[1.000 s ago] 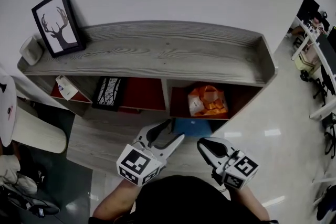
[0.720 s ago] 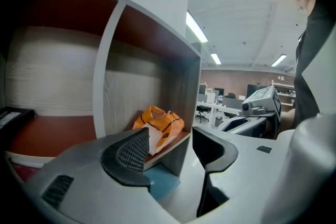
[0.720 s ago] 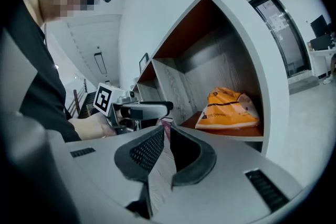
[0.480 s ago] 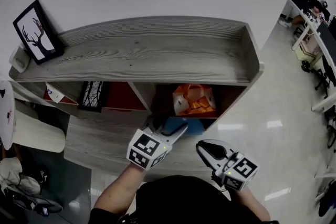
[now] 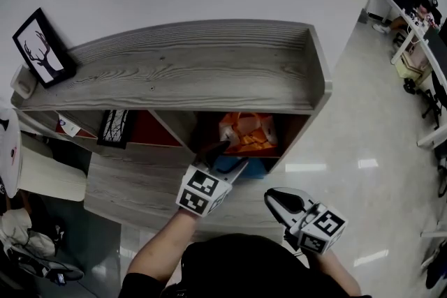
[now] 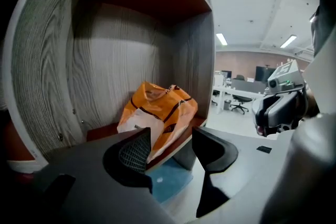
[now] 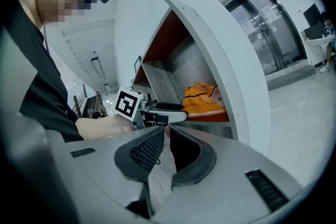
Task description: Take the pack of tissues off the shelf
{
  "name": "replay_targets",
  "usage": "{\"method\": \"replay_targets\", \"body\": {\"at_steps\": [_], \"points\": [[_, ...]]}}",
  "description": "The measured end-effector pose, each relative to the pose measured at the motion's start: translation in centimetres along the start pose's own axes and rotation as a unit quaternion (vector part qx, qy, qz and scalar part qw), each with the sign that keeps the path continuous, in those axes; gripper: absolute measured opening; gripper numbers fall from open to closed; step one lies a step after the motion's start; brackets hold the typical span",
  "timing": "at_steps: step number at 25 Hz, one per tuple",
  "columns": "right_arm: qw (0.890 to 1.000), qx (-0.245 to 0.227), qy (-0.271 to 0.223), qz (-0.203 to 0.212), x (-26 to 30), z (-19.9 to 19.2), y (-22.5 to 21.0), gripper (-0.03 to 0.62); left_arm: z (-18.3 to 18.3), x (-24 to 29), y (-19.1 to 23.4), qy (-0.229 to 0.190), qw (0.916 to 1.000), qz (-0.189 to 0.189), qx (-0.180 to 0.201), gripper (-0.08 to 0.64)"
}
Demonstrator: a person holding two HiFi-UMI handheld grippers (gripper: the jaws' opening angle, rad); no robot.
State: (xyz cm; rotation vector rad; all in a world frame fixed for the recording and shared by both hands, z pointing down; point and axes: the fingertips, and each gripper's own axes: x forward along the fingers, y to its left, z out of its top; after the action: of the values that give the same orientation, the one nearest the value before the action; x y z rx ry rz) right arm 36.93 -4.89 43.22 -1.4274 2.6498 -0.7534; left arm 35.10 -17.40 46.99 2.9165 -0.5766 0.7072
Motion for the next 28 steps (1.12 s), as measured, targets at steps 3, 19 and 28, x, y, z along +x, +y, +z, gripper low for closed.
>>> {"method": "replay_targets", "body": {"at_steps": [3, 19, 28], "points": [[1.0, 0.0, -0.002, 0.003, -0.5, 0.0, -0.3, 0.02, -0.8, 0.6, 0.7, 0.017, 0.9996, 0.02, 0.012, 0.237], [1.0, -0.019, 0.009, 0.005, -3.2, -1.5, 0.6, 0.02, 1.1, -3.1, -0.8, -0.021, 0.9981, 0.057, 0.011, 0.018], [0.998, -0.028, 0.024, 0.042, 0.1, -1.6, 3.8, 0.02, 2.5, -9.8, -0.7, -0.076, 0.9948, 0.067, -0.013, 0.014]]}}
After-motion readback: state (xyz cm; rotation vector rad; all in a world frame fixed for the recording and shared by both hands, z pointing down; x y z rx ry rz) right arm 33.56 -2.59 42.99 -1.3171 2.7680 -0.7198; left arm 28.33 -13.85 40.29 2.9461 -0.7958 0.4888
